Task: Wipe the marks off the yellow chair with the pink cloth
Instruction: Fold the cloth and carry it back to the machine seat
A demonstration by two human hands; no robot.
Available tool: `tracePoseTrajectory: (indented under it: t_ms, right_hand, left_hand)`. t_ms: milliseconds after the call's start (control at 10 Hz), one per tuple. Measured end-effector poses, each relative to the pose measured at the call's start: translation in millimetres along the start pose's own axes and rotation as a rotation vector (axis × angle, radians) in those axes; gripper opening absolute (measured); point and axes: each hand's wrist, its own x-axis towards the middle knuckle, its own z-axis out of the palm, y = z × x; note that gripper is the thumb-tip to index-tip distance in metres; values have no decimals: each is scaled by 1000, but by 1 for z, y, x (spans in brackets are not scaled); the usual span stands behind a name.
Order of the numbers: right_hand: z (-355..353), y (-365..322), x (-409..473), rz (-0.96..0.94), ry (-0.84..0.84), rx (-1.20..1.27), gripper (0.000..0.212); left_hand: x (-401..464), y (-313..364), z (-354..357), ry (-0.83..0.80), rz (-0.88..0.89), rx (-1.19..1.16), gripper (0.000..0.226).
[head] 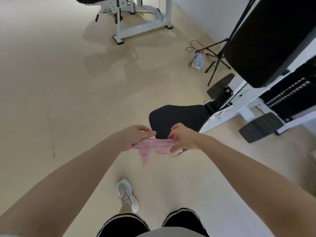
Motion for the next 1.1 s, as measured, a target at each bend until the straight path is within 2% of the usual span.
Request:
tracePoseTrajectory:
  t_ms: [100,200,300,400,500,600,700,800,900,1000,1100]
  right_hand:
    - [-7,-14,25,-24,28,-225,11]
    - [-28,-27,47,49,156,-31,17]
    - [-41,-21,52,80,212,231,11]
    - [-44,-9,51,60,273,545,8]
    - [-42,4,62,145,403,685,8]
    - [-28,20,88,394,555,331,4]
    - [-14,24,109,481,539,198,10]
    - [10,31,144,342,449,105,11]
    - [11,40,144,266,435,266,9]
    - [6,48,126,309,352,343,32]
    - [0,56,115,372,356,215,32]
  left_hand:
    - [25,22,-28,-122,57,278,23]
    - [53,46,-54,-362,79,672,20]
    - [76,55,-61,-331,131,803,21]
    - [109,63,-62,-200,173,538,25]
    - [131,67,-53,-152,115,342,24]
    - [159,60,-26,-104,6,303,22]
    - [169,53,-7,-252,-94,58,35]
    - [196,40,26,-384,-218,-177,43]
    - [212,33,43,-262,-239,-131,47]
    - [219,31,50,-277,-131,164,49]
    - [214,34,40,-203,-50,352,55]
